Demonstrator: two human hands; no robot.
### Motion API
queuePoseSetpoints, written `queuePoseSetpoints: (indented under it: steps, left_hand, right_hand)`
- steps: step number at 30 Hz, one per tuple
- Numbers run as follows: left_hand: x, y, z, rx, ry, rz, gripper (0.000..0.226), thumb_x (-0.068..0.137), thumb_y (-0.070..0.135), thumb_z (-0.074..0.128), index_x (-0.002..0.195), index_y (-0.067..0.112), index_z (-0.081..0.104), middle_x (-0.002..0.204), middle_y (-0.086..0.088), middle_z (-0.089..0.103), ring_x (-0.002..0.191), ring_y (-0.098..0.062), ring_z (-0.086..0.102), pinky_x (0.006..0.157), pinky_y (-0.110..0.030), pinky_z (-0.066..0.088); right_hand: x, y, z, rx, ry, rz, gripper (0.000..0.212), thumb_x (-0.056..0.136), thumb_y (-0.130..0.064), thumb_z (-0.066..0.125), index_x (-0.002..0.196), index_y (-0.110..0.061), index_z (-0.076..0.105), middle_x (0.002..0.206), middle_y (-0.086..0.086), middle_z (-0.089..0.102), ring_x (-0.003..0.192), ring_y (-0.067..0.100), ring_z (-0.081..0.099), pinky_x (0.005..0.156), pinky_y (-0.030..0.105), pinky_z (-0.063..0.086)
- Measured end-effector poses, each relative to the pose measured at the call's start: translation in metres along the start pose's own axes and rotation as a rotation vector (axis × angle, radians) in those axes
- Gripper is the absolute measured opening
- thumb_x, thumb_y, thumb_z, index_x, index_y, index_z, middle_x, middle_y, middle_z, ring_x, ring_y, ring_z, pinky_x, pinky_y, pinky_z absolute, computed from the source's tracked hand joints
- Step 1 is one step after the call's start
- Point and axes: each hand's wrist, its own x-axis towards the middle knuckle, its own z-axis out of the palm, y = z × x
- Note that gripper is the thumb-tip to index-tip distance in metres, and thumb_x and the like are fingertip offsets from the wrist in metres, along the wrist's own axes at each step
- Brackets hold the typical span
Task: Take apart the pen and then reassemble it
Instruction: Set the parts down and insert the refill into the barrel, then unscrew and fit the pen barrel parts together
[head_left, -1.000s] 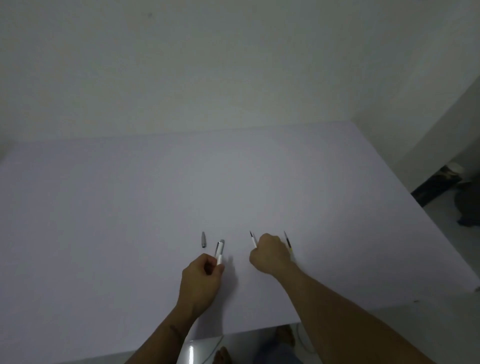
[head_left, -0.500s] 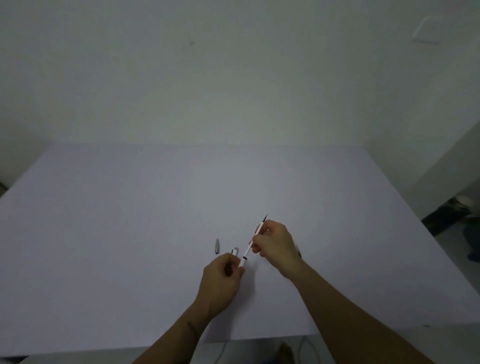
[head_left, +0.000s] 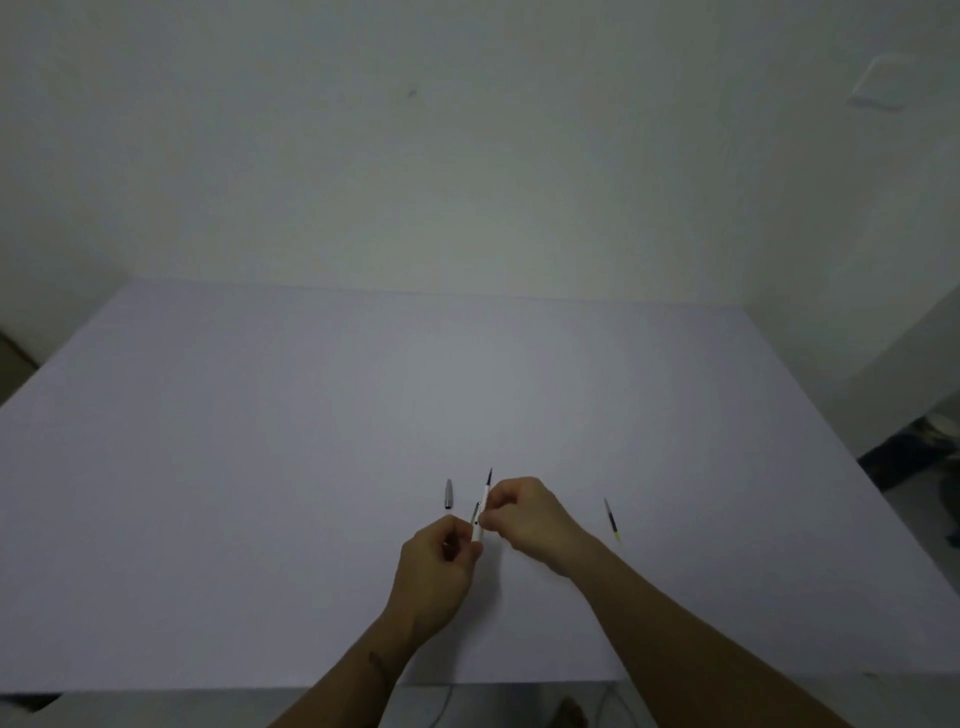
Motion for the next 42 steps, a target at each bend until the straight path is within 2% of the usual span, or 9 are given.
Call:
queuePoseSetpoints:
  steps: [10,14,17,20,25,28,34,37,42]
  left_hand:
    - [-0.004,-0.015,-0.018,-0.05,0.155,-0.089,0.009,0.091,0.015,0.062,0.082,0.017,0.063,0.081,0.001,0.067,0.076,-0.014,0.063,0.065,-0.016,0.047]
    - [-0.001,-0.013,-0.028,-0.113,0.232,-0.13,0.009,0.09,0.017,0.063,0.082,0.02,0.064,0.076,0.0,0.066,0.072,-0.016,0.063,0.063,-0.021,0.051]
    - [0.003,-0.009,-0.037,-0.127,0.266,-0.147,0.008,0.088,0.019,0.066,0.08,0.023,0.064,0.073,0.002,0.067,0.068,-0.017,0.064,0.062,-0.027,0.055]
    - [0.009,-0.013,-0.045,-0.127,0.312,-0.181,0.011,0.085,0.021,0.07,0.078,0.025,0.063,0.07,0.005,0.065,0.063,-0.01,0.06,0.058,-0.019,0.048]
    - [0.015,-0.026,-0.052,-0.096,0.322,-0.239,0.013,0.082,0.021,0.072,0.077,0.026,0.061,0.071,0.004,0.064,0.065,-0.01,0.06,0.058,-0.017,0.045]
    - [0.014,-0.034,-0.053,-0.103,0.324,-0.266,0.015,0.08,0.02,0.074,0.075,0.026,0.061,0.069,0.005,0.064,0.06,-0.006,0.058,0.056,-0.017,0.046]
    - [0.015,-0.038,-0.049,-0.102,0.31,-0.275,0.016,0.08,0.02,0.074,0.074,0.026,0.061,0.067,0.005,0.063,0.06,-0.007,0.058,0.053,-0.014,0.045]
    - [0.018,-0.034,-0.05,-0.104,0.31,-0.261,0.017,0.081,0.02,0.074,0.073,0.026,0.06,0.067,0.006,0.063,0.06,-0.008,0.058,0.048,-0.009,0.043]
    - [0.019,-0.028,-0.05,-0.106,0.292,-0.226,0.018,0.081,0.019,0.074,0.074,0.026,0.06,0.069,0.004,0.063,0.061,-0.01,0.058,0.052,-0.013,0.044]
  right_hand:
    - [0.033,0.006,0.004,-0.11,0.068,0.036,0.026,0.078,-0.008,0.061,0.099,-0.02,0.07,0.095,0.006,0.069,0.074,0.015,0.063,0.059,0.022,0.049]
    - [0.061,0.001,0.016,-0.318,0.074,-0.026,0.029,0.081,-0.013,0.058,0.108,-0.017,0.068,0.11,0.009,0.068,0.093,0.023,0.065,0.078,0.027,0.052]
    - [0.078,-0.006,0.03,-0.464,0.098,-0.067,0.022,0.085,-0.021,0.055,0.103,-0.014,0.067,0.108,0.011,0.067,0.09,0.029,0.065,0.075,0.031,0.052]
    - [0.093,-0.013,0.047,-0.532,0.09,-0.091,0.015,0.085,-0.023,0.056,0.09,-0.009,0.057,0.102,0.014,0.064,0.076,0.027,0.057,0.064,0.029,0.047]
    - [0.107,-0.014,0.07,-0.57,0.069,-0.066,0.026,0.078,-0.018,0.058,0.101,-0.008,0.05,0.105,0.015,0.061,0.093,0.034,0.063,0.065,0.031,0.045]
    - [0.113,-0.014,0.075,-0.438,0.04,-0.02,0.028,0.074,-0.014,0.059,0.101,-0.009,0.06,0.101,0.01,0.064,0.092,0.032,0.065,0.066,0.028,0.045]
    - [0.098,-0.038,0.054,0.35,0.052,0.007,0.015,0.074,-0.004,0.07,0.078,-0.019,0.072,0.071,0.005,0.075,0.065,0.016,0.069,0.058,0.025,0.054]
    - [0.083,-0.054,0.04,0.449,0.017,-0.036,0.013,0.076,-0.005,0.072,0.083,-0.016,0.072,0.067,0.0,0.075,0.061,0.01,0.068,0.052,0.018,0.051]
    - [0.065,-0.061,0.031,0.473,0.022,-0.042,0.012,0.079,-0.003,0.07,0.084,-0.014,0.07,0.078,0.007,0.076,0.066,0.015,0.068,0.057,0.022,0.05]
